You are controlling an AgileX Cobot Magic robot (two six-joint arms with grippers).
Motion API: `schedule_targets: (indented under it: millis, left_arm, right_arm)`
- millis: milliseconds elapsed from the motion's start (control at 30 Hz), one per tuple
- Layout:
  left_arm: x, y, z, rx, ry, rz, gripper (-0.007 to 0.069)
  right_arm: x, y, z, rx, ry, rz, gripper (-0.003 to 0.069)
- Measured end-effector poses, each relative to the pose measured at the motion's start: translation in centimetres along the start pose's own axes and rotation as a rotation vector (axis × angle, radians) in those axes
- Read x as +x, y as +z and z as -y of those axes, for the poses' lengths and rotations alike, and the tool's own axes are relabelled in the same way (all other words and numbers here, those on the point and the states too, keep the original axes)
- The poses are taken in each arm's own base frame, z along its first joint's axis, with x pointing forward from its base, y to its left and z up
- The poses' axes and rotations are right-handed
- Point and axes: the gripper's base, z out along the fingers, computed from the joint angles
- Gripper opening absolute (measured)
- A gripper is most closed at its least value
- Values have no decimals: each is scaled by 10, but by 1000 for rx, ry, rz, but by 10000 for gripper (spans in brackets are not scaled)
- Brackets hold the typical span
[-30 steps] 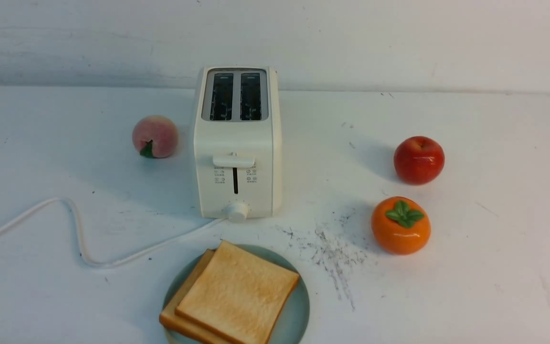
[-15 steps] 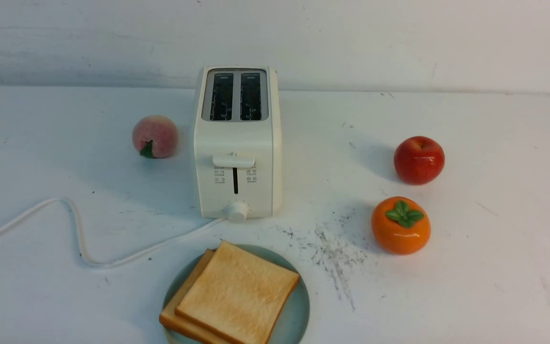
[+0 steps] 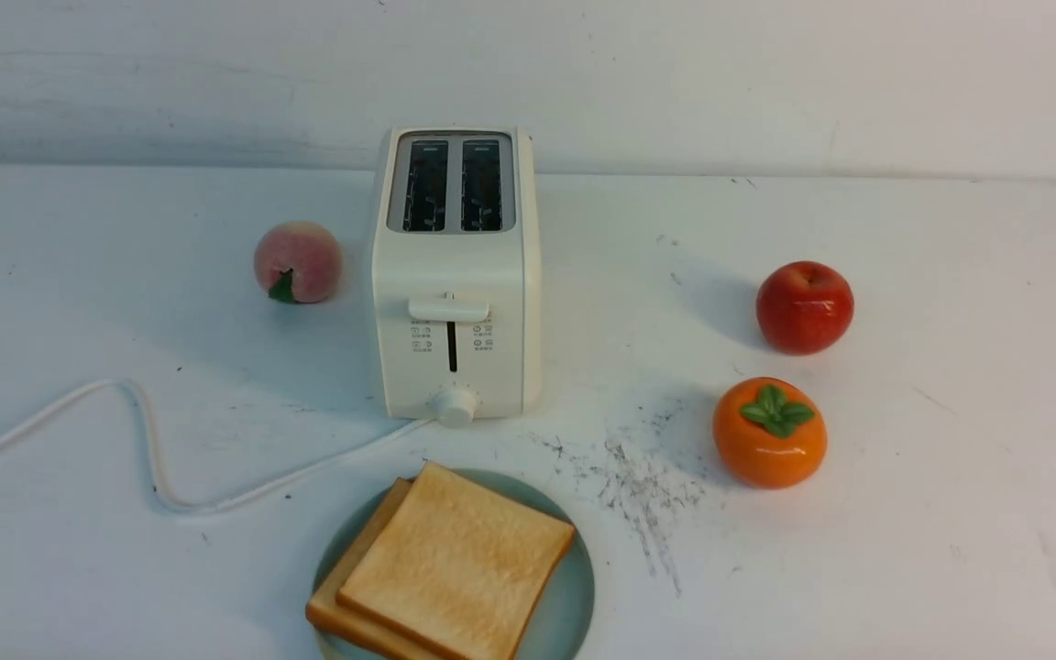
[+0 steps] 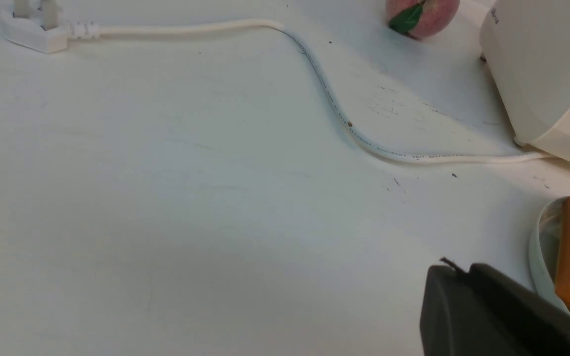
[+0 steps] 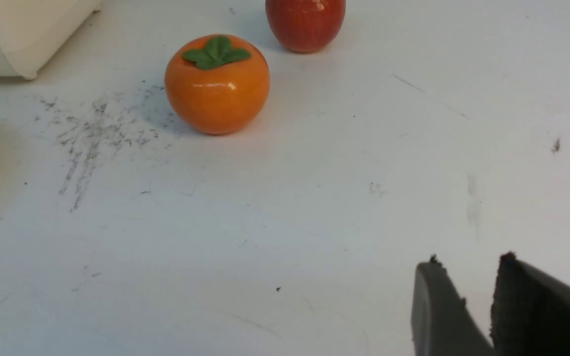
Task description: Take toasted bread from bread machine on white table place on plate.
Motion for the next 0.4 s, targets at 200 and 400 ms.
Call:
schedule_targets:
  millis: [200, 400]
  left_arm:
    - [0, 0, 0, 0, 0, 0, 30]
    - [0, 0, 0, 0, 0, -1, 38]
  right_arm:
    - [0, 0, 0, 0, 0, 0, 197]
    - [0, 0, 0, 0, 0, 0, 202]
